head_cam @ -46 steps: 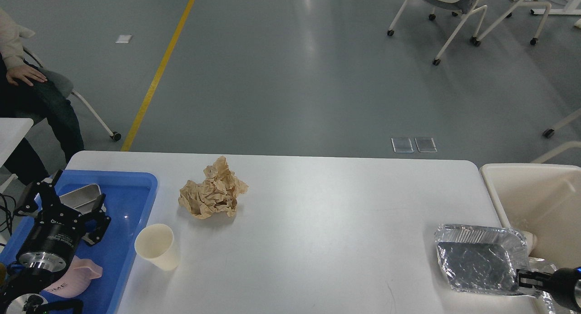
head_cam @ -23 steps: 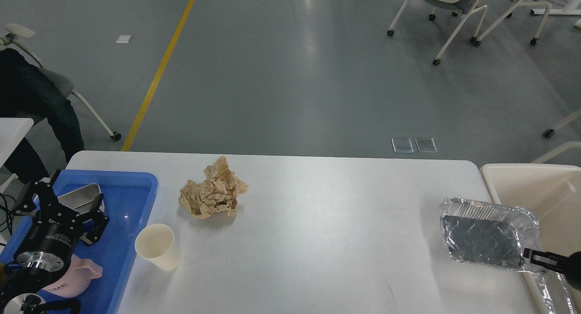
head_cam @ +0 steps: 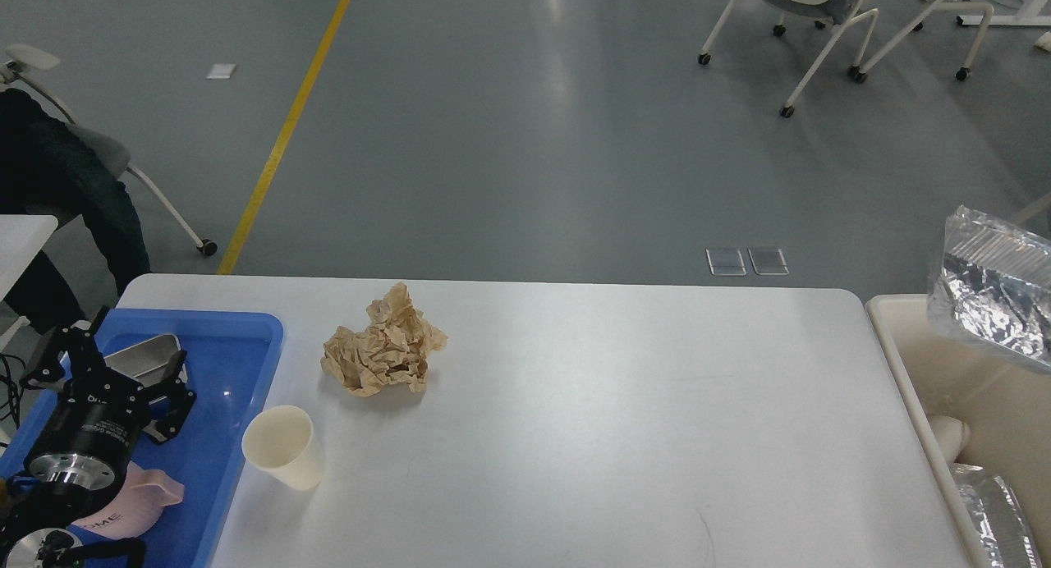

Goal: Tidy desktop
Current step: 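Lift the foil tray with the right gripper and swing it inward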

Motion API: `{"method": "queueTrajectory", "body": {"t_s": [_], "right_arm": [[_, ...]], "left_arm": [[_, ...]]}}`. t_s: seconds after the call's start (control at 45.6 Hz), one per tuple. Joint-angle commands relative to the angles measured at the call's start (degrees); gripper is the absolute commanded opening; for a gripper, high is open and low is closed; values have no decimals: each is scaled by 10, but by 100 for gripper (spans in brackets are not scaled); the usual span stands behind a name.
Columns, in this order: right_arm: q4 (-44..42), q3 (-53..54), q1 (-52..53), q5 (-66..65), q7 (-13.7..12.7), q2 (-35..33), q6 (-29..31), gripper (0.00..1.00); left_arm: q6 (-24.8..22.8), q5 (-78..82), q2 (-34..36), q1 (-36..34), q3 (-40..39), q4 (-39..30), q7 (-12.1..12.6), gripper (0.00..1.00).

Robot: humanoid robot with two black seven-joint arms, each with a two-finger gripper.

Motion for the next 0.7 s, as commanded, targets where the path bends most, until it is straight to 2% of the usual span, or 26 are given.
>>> {"method": "queueTrajectory", "body": {"t_s": [0.0,0.132,0.263,0.307,0.439,0.68], "right_arm": [[28,0,40,0,-12,-3,22,0],[80,1,73,-1,-64,1,16,0],[122,-4,104,0,-139,16,25,0],[133,-5,109,0,-170,27,28,0],[162,-3,137,1,-294,71,49,0],[223,-6,147,1,-388,122,50,0]], "left_arm": [[6,0,1,0,0,0,0,97],[9,0,3,0,-1,0,0,97],[18,0,6,4,-2,0,0,97],[18,0,6,4,-1,0,0,97],[20,0,10,7,-2,0,0,97],[26,1,22,9,0,0,0,97]]}}
